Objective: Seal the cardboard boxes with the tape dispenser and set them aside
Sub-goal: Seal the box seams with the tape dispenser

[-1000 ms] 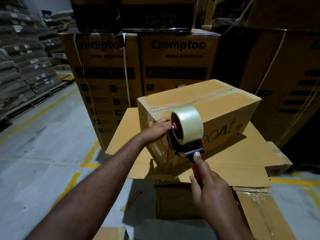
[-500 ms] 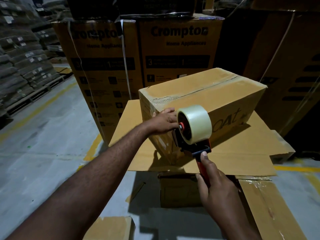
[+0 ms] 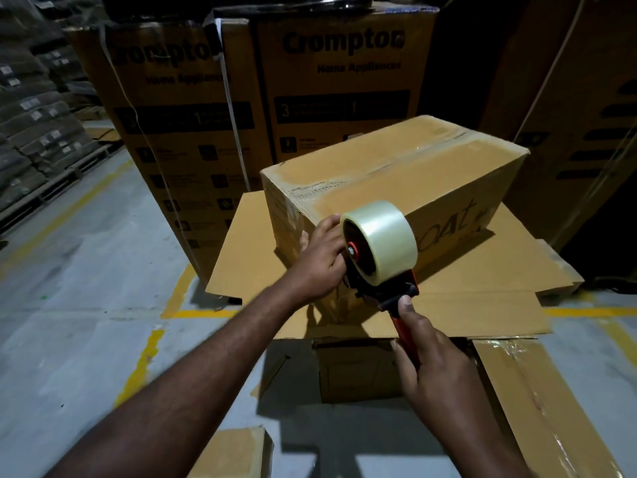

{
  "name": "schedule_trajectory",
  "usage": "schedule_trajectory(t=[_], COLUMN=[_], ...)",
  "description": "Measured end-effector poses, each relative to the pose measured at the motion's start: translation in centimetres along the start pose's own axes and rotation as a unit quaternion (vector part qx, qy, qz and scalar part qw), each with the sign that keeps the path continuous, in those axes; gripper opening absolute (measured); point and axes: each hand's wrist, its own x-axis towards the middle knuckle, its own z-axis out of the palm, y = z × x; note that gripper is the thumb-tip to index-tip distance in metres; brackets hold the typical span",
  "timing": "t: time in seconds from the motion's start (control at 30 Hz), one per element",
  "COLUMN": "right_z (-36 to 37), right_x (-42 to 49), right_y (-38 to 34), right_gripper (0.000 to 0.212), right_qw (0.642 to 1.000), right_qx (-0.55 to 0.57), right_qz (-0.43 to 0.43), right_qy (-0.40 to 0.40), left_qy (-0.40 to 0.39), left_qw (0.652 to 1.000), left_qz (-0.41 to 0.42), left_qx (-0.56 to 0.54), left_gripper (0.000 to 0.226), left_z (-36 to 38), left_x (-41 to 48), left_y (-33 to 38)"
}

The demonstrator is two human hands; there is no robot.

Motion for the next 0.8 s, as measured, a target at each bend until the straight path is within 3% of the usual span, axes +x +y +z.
schedule_trajectory(t=[0.13,0.37,0.53,0.8], right_z=[0.6,2.0,1.7,-0.7], right_x=[0.1,-0.3,-0.6,-1.1], right_y=[-0.2,-2.8,-2.0,-2.3], right_gripper=[0.094,0.072,0.085,0.097], right_qw=[1.000,0.997,0.999,0.996], right_qx=[-0.024,0.061,-0.012,-0.045], right_qz=[-0.011,0.054,0.020,0.004], right_qy=[-0.016,-0.006,-0.029,-0.078], left_qy=[0.003,-0.023,-0.030,-0.035], left_qw=[1.000,0.998,0.996,0.997], left_qz=[0.021,0.010,-0.004,-0.024], left_qx=[0.007,0.054,0.088,0.067], left_gripper=[0.050,0.057,0.048,0.065], left_z=[-0.3,-1.4,-1.3,-1.4], left_x=[0.4,0.6,-0.6,-3.6], left_y=[-1.5,-1.3,-0.7,0.8])
